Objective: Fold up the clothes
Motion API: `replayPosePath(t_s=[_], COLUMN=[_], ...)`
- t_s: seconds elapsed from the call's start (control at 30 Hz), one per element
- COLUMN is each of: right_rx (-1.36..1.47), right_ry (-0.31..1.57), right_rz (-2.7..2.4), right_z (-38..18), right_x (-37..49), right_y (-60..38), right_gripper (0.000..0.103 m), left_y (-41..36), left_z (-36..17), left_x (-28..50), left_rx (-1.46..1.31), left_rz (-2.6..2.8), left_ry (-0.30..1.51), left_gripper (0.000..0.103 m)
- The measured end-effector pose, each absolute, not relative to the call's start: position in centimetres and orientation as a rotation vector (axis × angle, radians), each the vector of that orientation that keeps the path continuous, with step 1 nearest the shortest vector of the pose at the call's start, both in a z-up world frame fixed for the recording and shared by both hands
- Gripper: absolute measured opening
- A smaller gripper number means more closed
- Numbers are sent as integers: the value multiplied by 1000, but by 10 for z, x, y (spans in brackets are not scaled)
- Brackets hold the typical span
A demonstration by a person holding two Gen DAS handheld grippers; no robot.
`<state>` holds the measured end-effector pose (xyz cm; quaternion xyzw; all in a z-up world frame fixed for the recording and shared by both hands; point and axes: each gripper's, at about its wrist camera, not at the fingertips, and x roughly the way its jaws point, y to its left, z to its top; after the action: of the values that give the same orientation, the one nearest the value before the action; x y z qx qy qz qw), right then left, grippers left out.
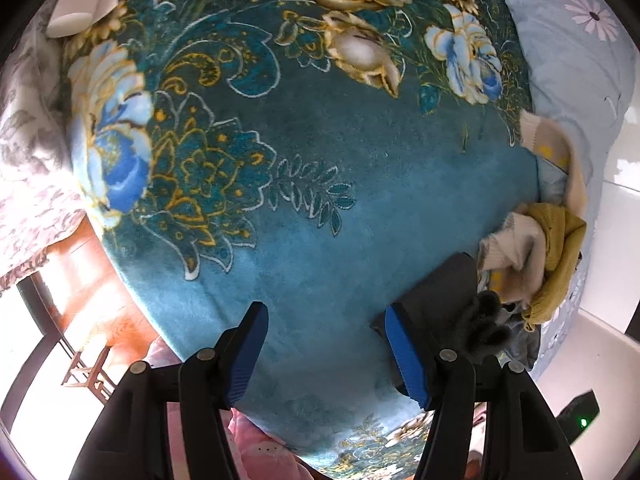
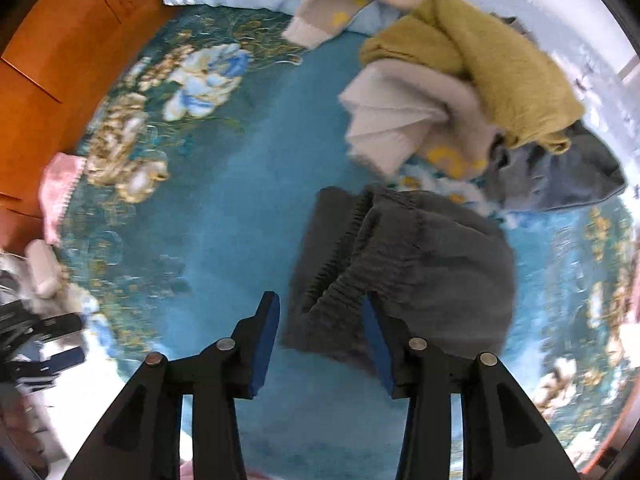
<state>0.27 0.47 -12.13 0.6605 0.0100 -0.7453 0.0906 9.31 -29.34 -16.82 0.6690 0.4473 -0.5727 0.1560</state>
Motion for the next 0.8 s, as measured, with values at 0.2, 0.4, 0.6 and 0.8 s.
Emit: replayPosePath(t_s=[0.2,0.4,0.6,0.8], right_rx=[1951,2114,2235,2280], right_ry=[-310,-554,-677,-713], right_rz=[-2315,-2432,-2429,-2369], right_z=[-95,-97,-107,-123], right_x=[0,14,25,21], right_y=[75,170,220,225], right_gripper=[55,55,55,55], left_y=[-249,-161,-81,-39], left_z=[-179,-181,-180,-193], left_x=[51,5,-32,-33], left_rx=[2071,2303,2498,2650], left_rz=[-1712,-1942,-2235,-2349], left_ry=[1223,1134,878,610], left_gripper=[65,65,68,64])
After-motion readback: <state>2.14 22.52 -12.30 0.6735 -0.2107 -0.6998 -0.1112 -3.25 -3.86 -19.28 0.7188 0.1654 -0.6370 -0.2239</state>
